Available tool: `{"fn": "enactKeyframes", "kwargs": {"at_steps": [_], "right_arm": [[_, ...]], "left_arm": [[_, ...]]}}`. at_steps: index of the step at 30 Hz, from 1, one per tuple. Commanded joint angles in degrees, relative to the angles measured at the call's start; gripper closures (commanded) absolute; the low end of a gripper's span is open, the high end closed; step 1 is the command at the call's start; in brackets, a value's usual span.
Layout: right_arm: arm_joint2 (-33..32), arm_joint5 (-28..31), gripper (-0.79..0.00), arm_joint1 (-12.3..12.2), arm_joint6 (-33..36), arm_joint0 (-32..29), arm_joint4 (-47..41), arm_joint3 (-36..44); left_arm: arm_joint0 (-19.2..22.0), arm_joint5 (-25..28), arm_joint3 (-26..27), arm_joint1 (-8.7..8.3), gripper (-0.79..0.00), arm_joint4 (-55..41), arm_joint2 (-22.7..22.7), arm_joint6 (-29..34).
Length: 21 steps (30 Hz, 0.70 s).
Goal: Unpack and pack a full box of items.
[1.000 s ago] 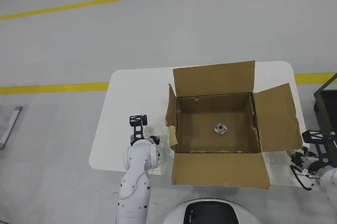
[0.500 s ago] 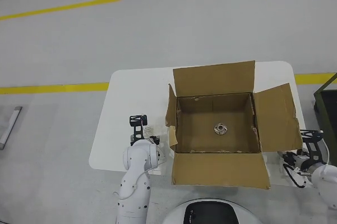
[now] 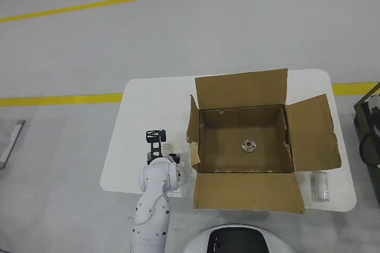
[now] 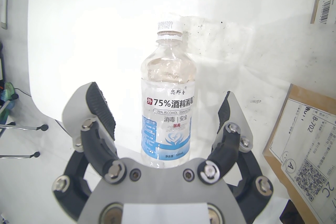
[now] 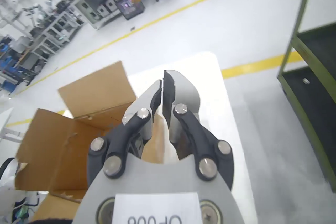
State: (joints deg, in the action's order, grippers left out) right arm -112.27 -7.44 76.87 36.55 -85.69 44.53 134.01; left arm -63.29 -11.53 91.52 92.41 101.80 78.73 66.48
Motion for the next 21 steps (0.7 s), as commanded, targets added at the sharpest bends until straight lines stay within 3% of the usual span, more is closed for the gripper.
{"fn": "enactKeyframes", "kwargs": {"at_steps": [1, 6, 13, 21], "right_arm": [[4.1, 1.1, 0.0, -0.2, 1.8, 1.9, 0.5, 0.6], [18.3, 6.3, 0.0, -1.0, 9.6, 7.4, 10.9, -3.0], [35.9, 6.7, 0.0, -0.9, 18.5, 16.4, 28.3, -15.5], [43.3, 1.5, 0.0, 0.1, 18.8, 22.4, 34.6, -28.1]], "left_arm": [[0.0, 0.0, 0.0, 0.0, -0.785, 0.0, 0.0, 0.0], [0.0, 0.0, 0.0, 0.0, -0.785, 0.0, 0.0, 0.0], [0.0, 0.0, 0.0, 0.0, -0.785, 0.0, 0.0, 0.0], [0.0, 0.0, 0.0, 0.0, -0.785, 0.0, 0.0, 0.0]]}}
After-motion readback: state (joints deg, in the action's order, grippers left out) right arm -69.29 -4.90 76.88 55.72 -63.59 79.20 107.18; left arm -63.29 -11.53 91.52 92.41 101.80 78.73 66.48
